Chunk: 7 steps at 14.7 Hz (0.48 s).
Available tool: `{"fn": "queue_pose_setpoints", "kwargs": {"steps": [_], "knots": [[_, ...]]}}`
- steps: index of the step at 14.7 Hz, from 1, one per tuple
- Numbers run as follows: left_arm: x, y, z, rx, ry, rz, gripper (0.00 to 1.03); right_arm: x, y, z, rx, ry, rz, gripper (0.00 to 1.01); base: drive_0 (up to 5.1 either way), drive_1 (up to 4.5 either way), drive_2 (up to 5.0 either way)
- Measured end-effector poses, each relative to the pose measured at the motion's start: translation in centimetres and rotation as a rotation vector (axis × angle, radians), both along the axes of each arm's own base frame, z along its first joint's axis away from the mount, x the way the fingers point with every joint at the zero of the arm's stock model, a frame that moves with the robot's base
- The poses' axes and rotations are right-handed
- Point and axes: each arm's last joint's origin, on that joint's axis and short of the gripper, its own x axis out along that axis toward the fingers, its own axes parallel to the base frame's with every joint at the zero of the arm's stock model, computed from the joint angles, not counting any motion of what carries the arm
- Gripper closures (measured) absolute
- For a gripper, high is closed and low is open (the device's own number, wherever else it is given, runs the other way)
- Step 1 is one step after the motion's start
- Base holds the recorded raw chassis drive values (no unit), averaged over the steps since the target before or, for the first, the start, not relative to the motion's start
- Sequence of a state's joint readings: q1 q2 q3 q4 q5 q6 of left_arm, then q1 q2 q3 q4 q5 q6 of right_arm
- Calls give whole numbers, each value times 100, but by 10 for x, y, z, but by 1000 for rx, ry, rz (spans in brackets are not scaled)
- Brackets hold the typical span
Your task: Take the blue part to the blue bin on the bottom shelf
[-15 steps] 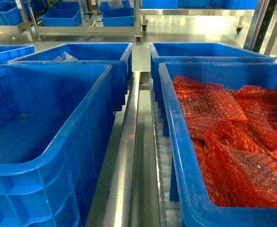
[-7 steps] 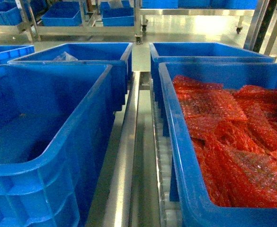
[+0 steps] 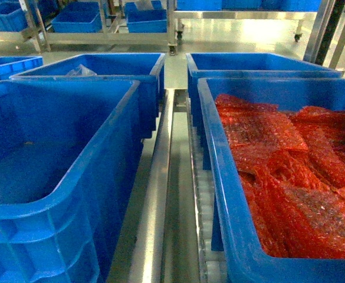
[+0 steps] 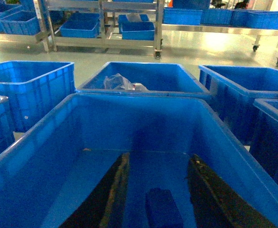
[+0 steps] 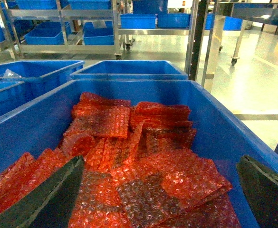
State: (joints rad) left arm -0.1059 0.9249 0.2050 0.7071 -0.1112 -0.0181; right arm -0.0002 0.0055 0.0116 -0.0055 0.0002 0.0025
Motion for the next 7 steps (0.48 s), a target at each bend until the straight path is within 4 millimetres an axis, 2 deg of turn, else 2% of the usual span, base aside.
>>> {"fn": "queue_pose_setpoints", "kwargs": {"steps": [2,3,5,7], "knots": [[-12,4,-5,-1,-10,-5,94,0,0,0,0,0,0,3,0,0,0],[-17,8,-9,0,-3,-16,101,0,0,0,0,0,0,3,0,0,0],[-26,17,-14,0,-2,15,101,0,0,0,0,0,0,3,0,0,0],[-33,16,-17,0,-4,-8,101,0,0,0,0,-1,0,3,0,0,0]]}}
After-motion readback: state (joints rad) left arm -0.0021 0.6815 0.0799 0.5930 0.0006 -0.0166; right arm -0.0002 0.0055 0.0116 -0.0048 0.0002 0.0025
